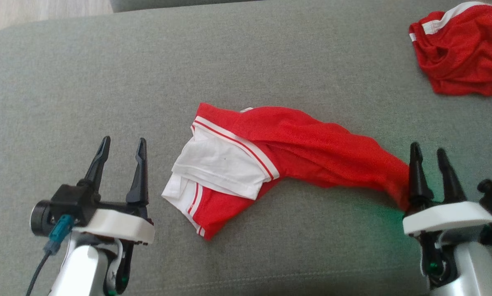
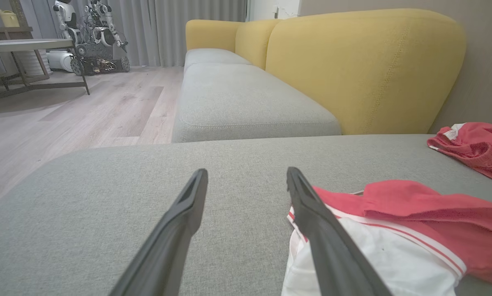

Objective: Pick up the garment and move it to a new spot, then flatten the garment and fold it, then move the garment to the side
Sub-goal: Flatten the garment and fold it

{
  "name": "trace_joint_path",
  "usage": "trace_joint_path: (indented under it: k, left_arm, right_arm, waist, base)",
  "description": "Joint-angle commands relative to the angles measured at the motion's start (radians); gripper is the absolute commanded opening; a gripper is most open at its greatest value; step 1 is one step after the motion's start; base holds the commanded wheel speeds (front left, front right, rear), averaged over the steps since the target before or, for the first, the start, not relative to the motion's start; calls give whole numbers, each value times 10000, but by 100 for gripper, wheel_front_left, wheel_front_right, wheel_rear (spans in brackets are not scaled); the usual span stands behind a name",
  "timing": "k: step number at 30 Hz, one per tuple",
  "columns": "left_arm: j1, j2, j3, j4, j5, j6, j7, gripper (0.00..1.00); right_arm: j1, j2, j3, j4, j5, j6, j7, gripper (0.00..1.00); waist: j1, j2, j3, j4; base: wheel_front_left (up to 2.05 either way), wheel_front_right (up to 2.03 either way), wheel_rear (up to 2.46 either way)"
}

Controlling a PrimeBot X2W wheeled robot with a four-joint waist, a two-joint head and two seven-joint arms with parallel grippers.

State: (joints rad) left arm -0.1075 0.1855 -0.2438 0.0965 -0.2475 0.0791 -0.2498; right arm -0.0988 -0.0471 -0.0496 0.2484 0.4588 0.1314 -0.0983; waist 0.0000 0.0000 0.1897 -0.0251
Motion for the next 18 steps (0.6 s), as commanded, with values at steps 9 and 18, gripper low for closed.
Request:
trace_joint_path:
  k: [9,18]
  left_arm:
    - [-4,72,448,-326,117,110,-120,100]
    - [568,113,299,-285,113,175,-90,100]
  right_arm:
    - [-52,-443,575,-2142,-1731,-7,247,100]
    - [888,-604,1747,-2905,-2825,-7,974,100]
  waist:
    - [0,0,-498,-17]
    - [0,0,-1065,-21]
  base:
    - [0,0,0]
    - [0,0,0]
